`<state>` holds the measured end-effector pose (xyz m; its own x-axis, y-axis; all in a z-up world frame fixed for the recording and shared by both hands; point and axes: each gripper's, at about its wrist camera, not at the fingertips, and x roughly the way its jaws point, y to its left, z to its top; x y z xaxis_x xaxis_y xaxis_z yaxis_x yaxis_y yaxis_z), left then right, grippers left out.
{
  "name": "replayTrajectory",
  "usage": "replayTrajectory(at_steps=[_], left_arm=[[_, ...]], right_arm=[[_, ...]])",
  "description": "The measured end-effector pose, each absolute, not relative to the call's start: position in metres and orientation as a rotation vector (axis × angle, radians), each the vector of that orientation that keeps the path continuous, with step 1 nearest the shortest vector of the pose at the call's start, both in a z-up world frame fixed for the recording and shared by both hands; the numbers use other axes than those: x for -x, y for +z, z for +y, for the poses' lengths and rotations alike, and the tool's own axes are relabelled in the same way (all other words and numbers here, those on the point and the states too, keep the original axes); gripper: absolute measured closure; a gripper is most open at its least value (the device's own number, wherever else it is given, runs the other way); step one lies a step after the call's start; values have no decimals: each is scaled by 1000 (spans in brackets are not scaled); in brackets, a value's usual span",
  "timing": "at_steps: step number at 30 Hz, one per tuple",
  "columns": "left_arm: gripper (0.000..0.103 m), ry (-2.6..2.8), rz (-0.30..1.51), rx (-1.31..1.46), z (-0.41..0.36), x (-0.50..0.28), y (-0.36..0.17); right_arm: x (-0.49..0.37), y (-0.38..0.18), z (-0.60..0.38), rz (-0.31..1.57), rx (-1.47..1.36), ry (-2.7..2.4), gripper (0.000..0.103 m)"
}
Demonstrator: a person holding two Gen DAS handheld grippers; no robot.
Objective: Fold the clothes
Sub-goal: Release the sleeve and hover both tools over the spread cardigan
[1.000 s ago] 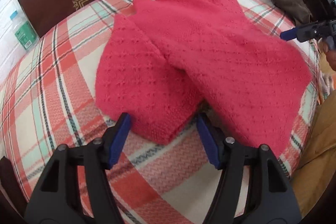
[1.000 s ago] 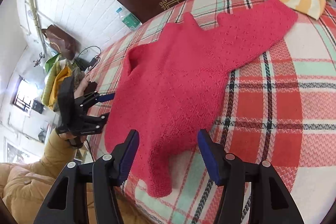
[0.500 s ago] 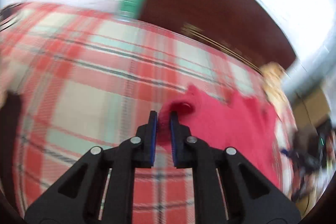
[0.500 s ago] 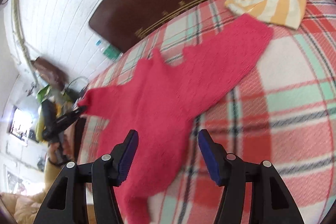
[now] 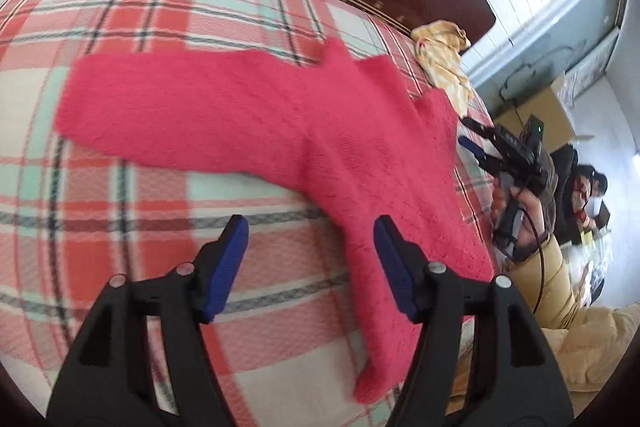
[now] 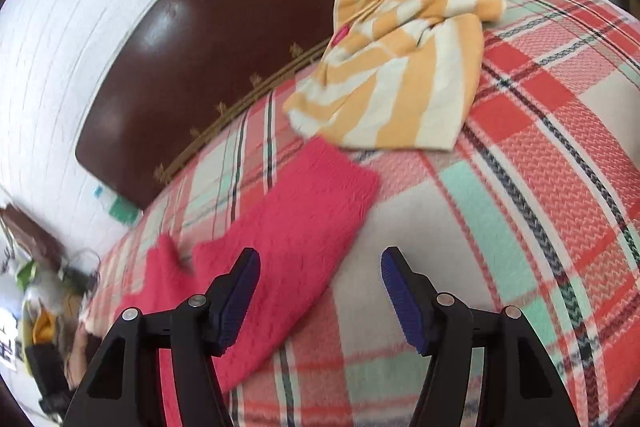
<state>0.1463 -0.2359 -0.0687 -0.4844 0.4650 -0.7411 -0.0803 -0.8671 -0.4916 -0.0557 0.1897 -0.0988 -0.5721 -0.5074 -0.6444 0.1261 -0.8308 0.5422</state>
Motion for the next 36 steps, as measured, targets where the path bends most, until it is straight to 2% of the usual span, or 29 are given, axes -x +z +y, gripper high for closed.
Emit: replayTrajectory(at_steps=[4,6,7,8,9,11,14,18,21,24,25,26,28,31,36], left_arm=[[37,2374,-562,1355,-216,-129,-64],[37,2376,-562,1346,-209,-121,-61],[37,2378,-559,1341,-206,-118,-60],[37,2375,-562,1342,-205,-114,-60],[37,2376,-572,1349,-204,-109,-60],[37,2369,-575,1349,-203,-101,-60],[37,2363,-544,1358,-194,-91,-59],[37,2325,-461,1343,-169,-76,-55],[37,2291,-403,1345,-146,-61,-56],[37,2258,-363,1342,-122,-47,-57],[37,2251,-346,1333,-115,-45,-56],[37,2254,-322,1322,-108,-42,-55],[37,2238,-280,1319,-93,-35,-55],[37,2208,-260,1322,-75,-20,-58],[37,2183,-259,1383,-60,4,-70]], right_arm=[[65,-101,180,-635,-1132,-2442,32],[74,-104,176,-645,-1120,-2410,36],[77,-106,175,-663,-1126,-2382,56],[82,-110,177,-699,-1144,-2339,90],[85,-113,181,-760,-1156,-2294,97],[84,-113,198,-880,-1126,-2245,98],[66,-95,224,-947,-996,-2271,98],[30,-68,251,-898,-890,-2340,98],[22,-69,257,-833,-957,-2341,97],[22,-87,250,-849,-1113,-2268,84],[19,-94,247,-875,-1142,-2231,68],[15,-99,243,-892,-1162,-2207,58],[8,-105,230,-873,-1197,-2184,52],[6,-110,209,-792,-1230,-2213,52],[22,-115,197,-903,-1167,-2267,50]])
